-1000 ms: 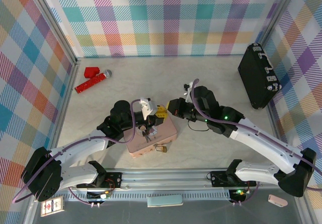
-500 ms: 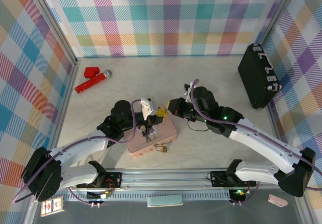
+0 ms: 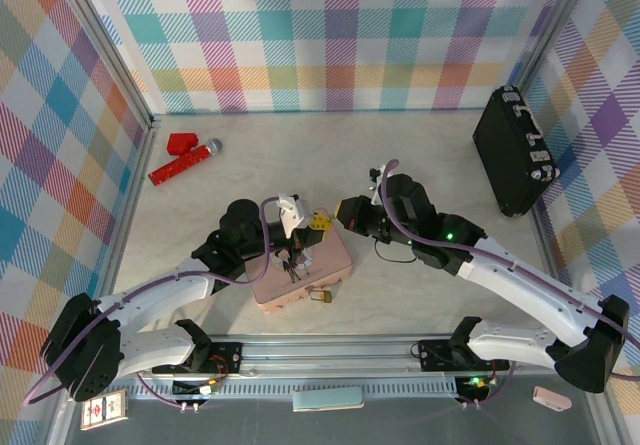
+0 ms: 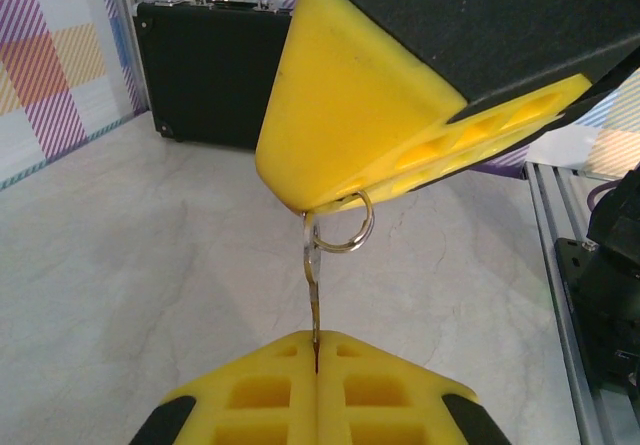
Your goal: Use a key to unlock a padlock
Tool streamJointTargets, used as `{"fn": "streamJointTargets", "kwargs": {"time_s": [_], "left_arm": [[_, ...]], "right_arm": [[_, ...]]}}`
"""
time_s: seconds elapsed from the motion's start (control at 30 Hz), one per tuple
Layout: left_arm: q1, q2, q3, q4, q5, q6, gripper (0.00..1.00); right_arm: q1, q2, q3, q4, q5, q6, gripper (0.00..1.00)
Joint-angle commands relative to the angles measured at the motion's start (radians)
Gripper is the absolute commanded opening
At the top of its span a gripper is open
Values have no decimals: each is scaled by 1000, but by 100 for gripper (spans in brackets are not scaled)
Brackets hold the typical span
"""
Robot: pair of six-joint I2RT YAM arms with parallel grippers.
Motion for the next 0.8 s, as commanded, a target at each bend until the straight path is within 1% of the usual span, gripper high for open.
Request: {"fn": "streamJointTargets", "kwargs": {"time_s": [0.0,0.43,0.67,0.77], "left_arm": [[-14,-24,27,4,-2,4,8],[-14,-30,32,-3,9,3,8],[-13,-30,32,-7,7,5,7],[-15,-31,36,-22,-11,12,5]], "right_arm": [[0,-9,-13,-9,11,-2,0],[-1,6,-17,-11,5,-2,0],[-1,8,-17,-15,9,-7,0],[-1,10,-19,-18,18,-8,0]]}}
